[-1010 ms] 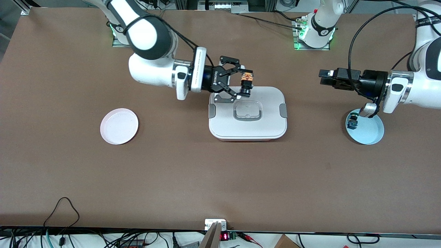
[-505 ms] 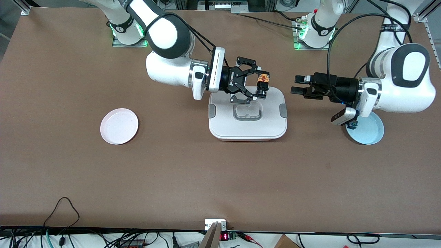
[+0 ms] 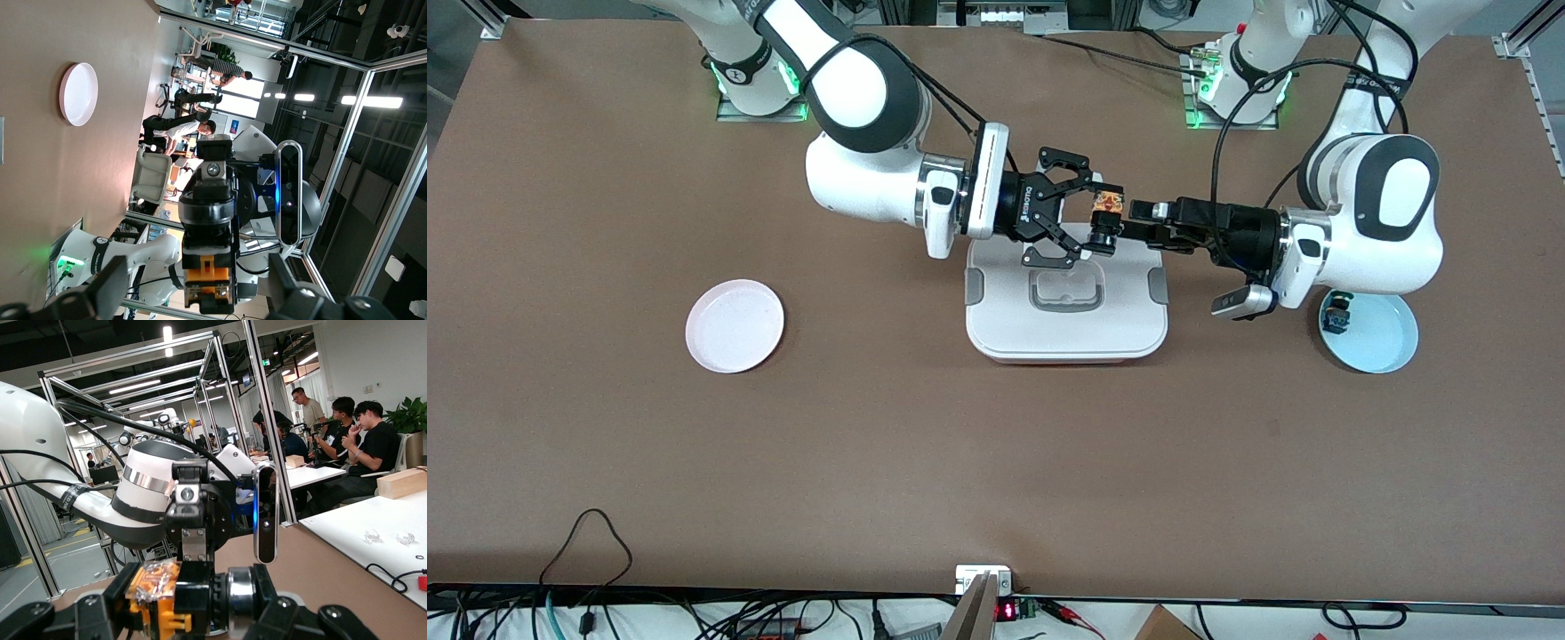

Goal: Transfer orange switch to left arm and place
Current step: 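Grasp the orange switch with the left gripper beside the right gripper, then open the right gripper and pull it back from the switch, then carry the switch to the blue plate while the right gripper retreats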

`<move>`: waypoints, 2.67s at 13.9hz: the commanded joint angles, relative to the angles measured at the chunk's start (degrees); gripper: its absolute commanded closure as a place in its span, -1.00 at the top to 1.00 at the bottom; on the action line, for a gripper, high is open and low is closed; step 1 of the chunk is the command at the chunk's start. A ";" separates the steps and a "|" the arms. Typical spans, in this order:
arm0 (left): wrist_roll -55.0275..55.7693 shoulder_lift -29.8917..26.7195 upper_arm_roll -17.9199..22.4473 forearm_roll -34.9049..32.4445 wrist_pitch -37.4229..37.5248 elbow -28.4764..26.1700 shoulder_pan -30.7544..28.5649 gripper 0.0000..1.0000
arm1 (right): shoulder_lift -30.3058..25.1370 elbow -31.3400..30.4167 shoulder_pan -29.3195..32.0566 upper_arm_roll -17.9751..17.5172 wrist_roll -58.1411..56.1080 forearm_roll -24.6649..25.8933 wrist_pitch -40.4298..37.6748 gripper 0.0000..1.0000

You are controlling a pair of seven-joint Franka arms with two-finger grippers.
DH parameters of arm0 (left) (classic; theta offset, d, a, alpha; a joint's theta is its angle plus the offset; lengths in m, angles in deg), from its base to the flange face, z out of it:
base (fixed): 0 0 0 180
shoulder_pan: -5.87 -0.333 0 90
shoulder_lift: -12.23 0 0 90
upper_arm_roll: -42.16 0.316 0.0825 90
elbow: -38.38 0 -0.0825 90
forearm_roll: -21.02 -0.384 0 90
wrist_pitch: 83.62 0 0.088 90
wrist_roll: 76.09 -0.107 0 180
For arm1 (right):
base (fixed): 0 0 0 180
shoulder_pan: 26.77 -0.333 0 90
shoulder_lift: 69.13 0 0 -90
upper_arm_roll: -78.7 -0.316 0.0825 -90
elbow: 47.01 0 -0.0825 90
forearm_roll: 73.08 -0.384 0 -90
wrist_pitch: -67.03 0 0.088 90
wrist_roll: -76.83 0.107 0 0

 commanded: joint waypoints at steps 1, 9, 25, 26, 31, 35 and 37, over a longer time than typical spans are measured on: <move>-1.15 -0.82 -0.28 1.90 -0.52 -0.94 0.65 0.17 | 0.81 1.68 -1.00 0.43 -1.73 -2.86 1.01 -1.00; -1.15 -0.73 -0.20 4.27 -0.61 -0.94 1.71 -0.14 | 0.81 1.77 -0.92 0.43 -1.73 -2.95 0.92 -1.00; -0.89 -0.91 0.86 -7.99 -0.26 3.36 -0.12 -0.78 | -0.68 1.60 7.33 0.78 4.58 3.44 -8.98 1.00; -0.89 -0.82 0.77 -13.25 -0.26 4.76 -1.00 -0.78 | -0.95 1.59 9.43 0.78 7.12 6.42 -12.31 1.00; -2.63 -0.73 0.68 -37.07 -0.08 10.83 -3.91 -0.77 | -2.79 1.68 21.12 0.78 14.88 19.36 -31.38 1.00; -10.09 -0.73 0.68 -58.69 -0.26 12.51 -4.00 -0.77 | -5.96 0.98 30.70 1.83 15.58 30.69 -44.65 1.00; -15.01 -0.73 0.68 -68.28 -0.87 12.51 -4.09 -0.78 | -7.71 1.16 33.79 3.24 16.89 37.62 -50.20 1.00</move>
